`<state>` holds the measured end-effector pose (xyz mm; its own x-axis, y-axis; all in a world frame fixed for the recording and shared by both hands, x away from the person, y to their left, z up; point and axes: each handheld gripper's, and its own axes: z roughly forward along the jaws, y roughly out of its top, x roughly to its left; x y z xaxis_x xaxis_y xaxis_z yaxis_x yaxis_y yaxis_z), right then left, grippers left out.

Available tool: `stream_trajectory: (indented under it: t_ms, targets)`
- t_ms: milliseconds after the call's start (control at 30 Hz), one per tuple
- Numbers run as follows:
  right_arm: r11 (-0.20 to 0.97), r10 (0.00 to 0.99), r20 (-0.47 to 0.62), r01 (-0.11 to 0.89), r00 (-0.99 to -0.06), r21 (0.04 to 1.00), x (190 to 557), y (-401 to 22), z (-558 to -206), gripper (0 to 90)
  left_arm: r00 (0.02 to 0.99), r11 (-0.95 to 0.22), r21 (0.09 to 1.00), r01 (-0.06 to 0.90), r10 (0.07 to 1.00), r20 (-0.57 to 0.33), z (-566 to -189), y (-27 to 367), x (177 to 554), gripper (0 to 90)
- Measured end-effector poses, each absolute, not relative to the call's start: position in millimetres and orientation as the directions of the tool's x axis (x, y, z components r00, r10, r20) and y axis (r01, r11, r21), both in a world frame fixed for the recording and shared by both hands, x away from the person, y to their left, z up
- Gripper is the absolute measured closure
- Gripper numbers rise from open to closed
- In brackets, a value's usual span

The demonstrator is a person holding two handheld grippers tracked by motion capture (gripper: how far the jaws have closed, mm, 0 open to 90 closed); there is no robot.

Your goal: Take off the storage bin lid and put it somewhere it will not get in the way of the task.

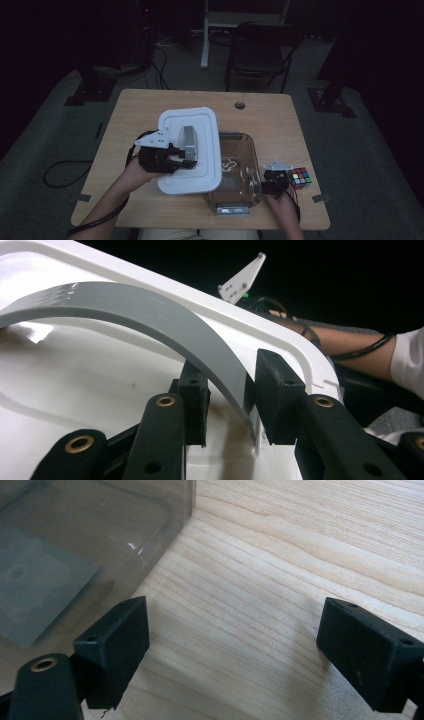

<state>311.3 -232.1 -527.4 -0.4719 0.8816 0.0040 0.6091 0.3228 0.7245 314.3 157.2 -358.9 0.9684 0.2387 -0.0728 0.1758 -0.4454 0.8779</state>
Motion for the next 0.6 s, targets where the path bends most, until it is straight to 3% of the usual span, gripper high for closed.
stream_trajectory:
  t_ms: [600]
  targets:
    - [0.321, 0.882, 0.005, 0.609, -0.471, 0.725, 311, -232, -527, 13.3, 0.964, -0.445, 0.875, 0.189, 0.253, -0.080, -387, 201, 314, 68.3]
